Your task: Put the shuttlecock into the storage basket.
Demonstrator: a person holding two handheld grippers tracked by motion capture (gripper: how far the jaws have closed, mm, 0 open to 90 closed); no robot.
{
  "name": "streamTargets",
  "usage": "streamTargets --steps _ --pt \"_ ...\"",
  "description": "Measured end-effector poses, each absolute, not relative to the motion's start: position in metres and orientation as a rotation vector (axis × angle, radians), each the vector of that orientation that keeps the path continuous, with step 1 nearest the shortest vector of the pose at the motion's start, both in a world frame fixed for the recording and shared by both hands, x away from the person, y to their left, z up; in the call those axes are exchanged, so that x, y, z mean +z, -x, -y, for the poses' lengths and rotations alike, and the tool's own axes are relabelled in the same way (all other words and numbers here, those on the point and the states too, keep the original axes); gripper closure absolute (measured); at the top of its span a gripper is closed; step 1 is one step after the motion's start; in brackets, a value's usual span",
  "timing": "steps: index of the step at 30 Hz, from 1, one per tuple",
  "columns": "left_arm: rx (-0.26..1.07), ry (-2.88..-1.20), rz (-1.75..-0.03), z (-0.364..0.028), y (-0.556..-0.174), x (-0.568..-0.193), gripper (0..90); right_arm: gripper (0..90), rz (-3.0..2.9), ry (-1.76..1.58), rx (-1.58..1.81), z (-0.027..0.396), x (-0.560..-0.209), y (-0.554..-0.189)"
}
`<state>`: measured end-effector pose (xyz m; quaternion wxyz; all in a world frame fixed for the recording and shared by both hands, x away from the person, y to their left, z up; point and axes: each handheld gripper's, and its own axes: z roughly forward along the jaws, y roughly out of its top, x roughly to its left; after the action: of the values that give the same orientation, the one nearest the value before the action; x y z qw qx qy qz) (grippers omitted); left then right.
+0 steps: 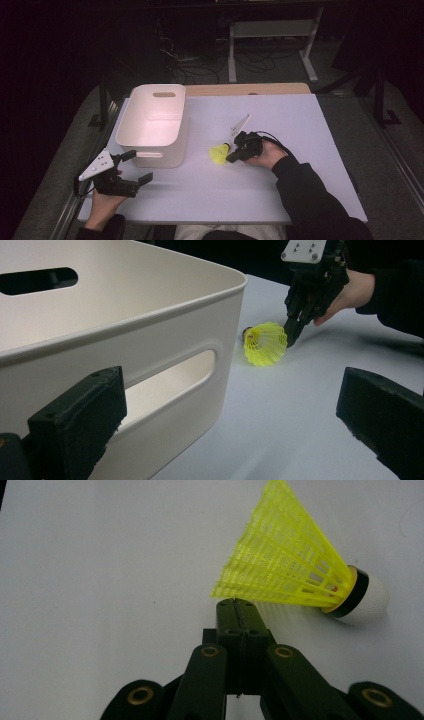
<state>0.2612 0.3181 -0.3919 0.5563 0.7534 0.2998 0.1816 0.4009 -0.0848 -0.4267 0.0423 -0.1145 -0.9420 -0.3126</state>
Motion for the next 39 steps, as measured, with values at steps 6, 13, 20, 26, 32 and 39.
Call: streamTargets --steps 6,13,20,26,32,39 --pt "0.428 -1.781 -0.71 -0.318 -0.261 -0.392 0.0 88.7 2.869 0.359 -0.969 0.08 -0.43 -0.404" --pt "0.427 -1.781 -0.71 -0.318 -0.261 -0.392 0.0 88.7 2.855 0.366 -0.998 0.073 -0.432 -0.408" --pt "0.426 -1.78 -0.712 -0.318 -0.261 -0.392 0.0 88.7 2.844 0.37 -1.014 0.068 -0.431 -0.411" --pt "0.416 -1.785 -0.711 -0.317 -0.262 -0.392 0.0 88.7 2.849 0.355 -1.009 0.063 -0.432 -0.413" --pt "0.414 -1.785 -0.711 -0.318 -0.262 -0.392 0.0 88.7 2.845 0.379 -1.015 0.06 -0.432 -0.417" --pt "0.416 -1.786 -0.711 -0.318 -0.262 -0.392 0.0 88.7 2.855 0.38 -1.015 0.055 -0.432 -0.419"
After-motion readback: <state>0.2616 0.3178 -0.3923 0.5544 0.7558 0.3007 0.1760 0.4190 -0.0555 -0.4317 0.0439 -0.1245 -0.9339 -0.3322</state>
